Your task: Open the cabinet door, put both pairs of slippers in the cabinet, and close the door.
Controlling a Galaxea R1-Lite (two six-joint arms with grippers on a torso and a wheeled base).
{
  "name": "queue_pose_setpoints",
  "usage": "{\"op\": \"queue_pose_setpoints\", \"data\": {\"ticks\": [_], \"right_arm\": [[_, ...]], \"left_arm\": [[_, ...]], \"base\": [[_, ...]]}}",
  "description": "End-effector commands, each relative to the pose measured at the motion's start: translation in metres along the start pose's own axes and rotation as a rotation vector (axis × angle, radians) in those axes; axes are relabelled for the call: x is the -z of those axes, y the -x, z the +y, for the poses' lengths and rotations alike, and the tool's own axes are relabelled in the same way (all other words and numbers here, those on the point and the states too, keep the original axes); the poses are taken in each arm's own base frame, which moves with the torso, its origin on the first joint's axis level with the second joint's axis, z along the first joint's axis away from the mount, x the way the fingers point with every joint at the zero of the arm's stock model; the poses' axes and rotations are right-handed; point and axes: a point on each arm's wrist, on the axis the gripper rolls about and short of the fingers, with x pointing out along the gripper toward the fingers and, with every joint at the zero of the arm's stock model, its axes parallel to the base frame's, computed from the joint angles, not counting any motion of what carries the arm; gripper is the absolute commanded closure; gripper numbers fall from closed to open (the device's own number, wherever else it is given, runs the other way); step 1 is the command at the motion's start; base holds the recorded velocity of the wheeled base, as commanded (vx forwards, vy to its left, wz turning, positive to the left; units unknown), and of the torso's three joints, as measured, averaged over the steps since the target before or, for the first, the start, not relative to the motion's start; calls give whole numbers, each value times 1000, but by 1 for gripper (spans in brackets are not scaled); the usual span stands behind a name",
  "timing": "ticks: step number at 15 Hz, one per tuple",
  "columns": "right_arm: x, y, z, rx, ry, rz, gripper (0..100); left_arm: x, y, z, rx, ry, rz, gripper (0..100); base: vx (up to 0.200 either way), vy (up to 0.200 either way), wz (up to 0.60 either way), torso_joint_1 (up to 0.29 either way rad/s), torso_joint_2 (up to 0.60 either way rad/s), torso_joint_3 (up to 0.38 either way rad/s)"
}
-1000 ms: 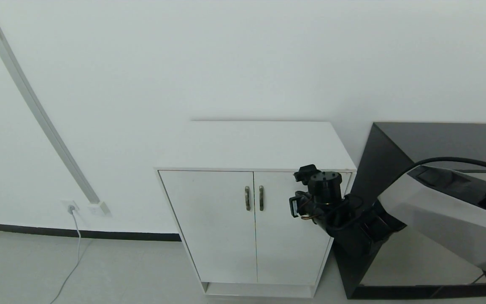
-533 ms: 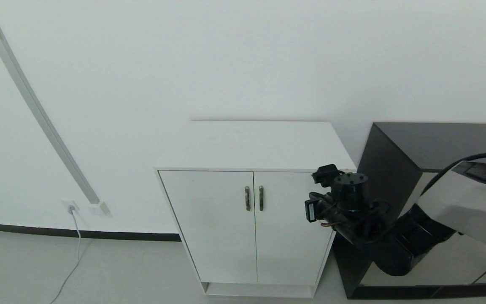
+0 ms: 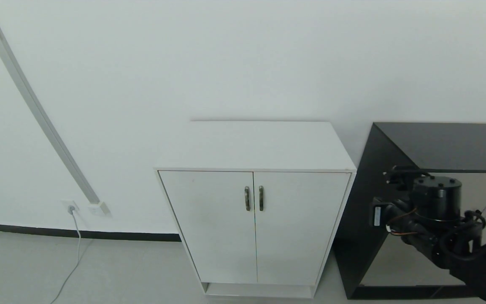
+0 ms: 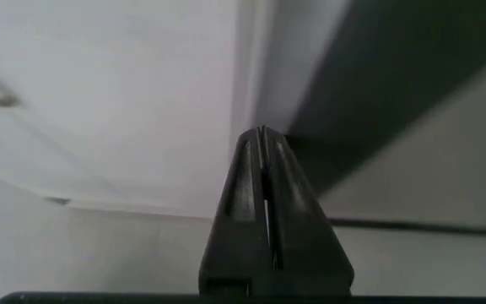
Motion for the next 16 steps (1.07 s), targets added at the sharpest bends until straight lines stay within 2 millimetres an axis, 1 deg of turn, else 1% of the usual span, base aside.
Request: {"op": "queue_pose_setpoints", "data": {"ticks": [1, 2, 3, 4, 6, 8, 9, 10, 11, 12, 13, 14, 16], "right_arm": [[-7, 26, -33, 128, -35, -36, 100], [-5, 33, -44, 172, -42, -32, 100], [-3, 38, -49, 188, -43, -29, 100], [2, 54, -61, 218, -46, -23, 100], [12, 80, -73, 239, -50, -19, 100], [22, 103, -80, 242, -50, -19, 100], [24, 110, -81, 242, -53, -26, 100], [28, 125, -85, 241, -61, -46, 100], [32, 134, -88, 242, -61, -54, 100], [32, 134, -88, 242, -61, -54, 100], [35, 150, -92, 245, -63, -53, 100], [37, 156, -94, 242, -64, -52, 100], [45, 179, -99, 232, -57, -39, 100]], "left_arm": [[0, 0, 0, 0, 0, 0, 100], [0, 0, 0, 0, 0, 1, 100], [0, 0, 0, 0, 0, 0, 100], [0, 0, 0, 0, 0, 0, 100], [0, 0, 0, 0, 0, 0, 100], [0, 0, 0, 0, 0, 0, 100], [0, 0, 0, 0, 0, 0, 100], [0, 0, 0, 0, 0, 0, 100], [0, 0, 0, 0, 0, 0, 100], [0, 0, 0, 0, 0, 0, 100], [0, 0, 0, 0, 2, 0, 100], [0, 0, 0, 0, 0, 0, 100], [0, 0, 0, 0, 2, 0, 100]], "base": [[0, 0, 0, 0, 0, 0], [0, 0, 0, 0, 0, 0], [0, 0, 0, 0, 0, 0], [0, 0, 0, 0, 0, 0], [0, 0, 0, 0, 0, 0], [0, 0, 0, 0, 0, 0], [0, 0, 0, 0, 0, 0], [0, 0, 0, 0, 0, 0], [0, 0, 0, 0, 0, 0], [0, 0, 0, 0, 0, 0], [0, 0, 0, 0, 0, 0], [0, 0, 0, 0, 0, 0], [0, 0, 0, 0, 0, 0]]}}
